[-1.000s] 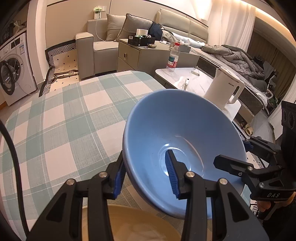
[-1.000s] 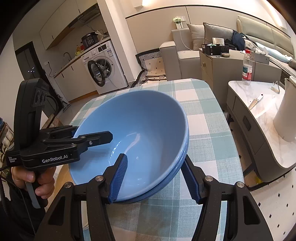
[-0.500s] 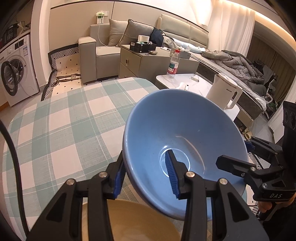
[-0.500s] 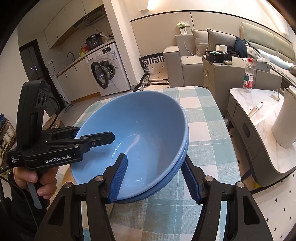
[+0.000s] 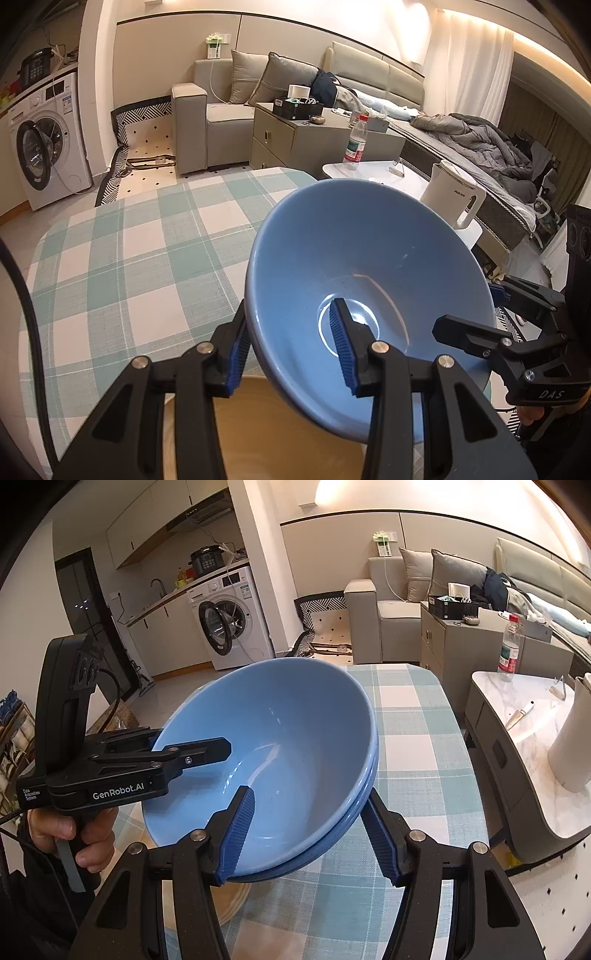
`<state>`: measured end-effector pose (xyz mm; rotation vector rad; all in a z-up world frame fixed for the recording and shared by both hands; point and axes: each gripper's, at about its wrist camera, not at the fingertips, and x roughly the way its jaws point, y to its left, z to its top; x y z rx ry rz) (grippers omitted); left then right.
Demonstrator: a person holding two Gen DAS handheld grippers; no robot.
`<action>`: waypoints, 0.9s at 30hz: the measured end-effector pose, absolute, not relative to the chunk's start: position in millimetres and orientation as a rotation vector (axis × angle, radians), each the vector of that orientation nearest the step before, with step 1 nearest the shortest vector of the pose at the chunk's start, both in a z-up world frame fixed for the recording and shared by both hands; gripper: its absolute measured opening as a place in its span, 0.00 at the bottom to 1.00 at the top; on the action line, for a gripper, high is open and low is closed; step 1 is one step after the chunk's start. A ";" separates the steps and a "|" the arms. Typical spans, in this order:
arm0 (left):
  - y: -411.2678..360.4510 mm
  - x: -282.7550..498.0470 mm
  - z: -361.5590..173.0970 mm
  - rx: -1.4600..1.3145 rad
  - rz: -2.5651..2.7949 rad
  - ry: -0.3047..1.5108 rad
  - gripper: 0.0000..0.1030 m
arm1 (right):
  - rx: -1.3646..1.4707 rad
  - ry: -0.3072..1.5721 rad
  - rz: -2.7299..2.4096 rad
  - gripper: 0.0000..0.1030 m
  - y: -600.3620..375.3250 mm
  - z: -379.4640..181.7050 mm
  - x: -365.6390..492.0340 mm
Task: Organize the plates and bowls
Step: 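Lift the stacked blue bowls with both grippers over the cream plates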
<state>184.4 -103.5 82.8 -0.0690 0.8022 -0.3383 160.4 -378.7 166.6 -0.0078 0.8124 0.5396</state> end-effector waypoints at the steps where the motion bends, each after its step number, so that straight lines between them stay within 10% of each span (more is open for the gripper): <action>1: -101.5 182.8 83.1 -0.071 -0.335 0.800 0.39 | -0.011 0.811 0.543 0.60 -377.3 167.6 158.8; 27: -54.8 131.0 83.5 -0.122 -0.229 0.778 0.39 | -0.050 0.815 0.664 0.60 -331.8 171.3 128.0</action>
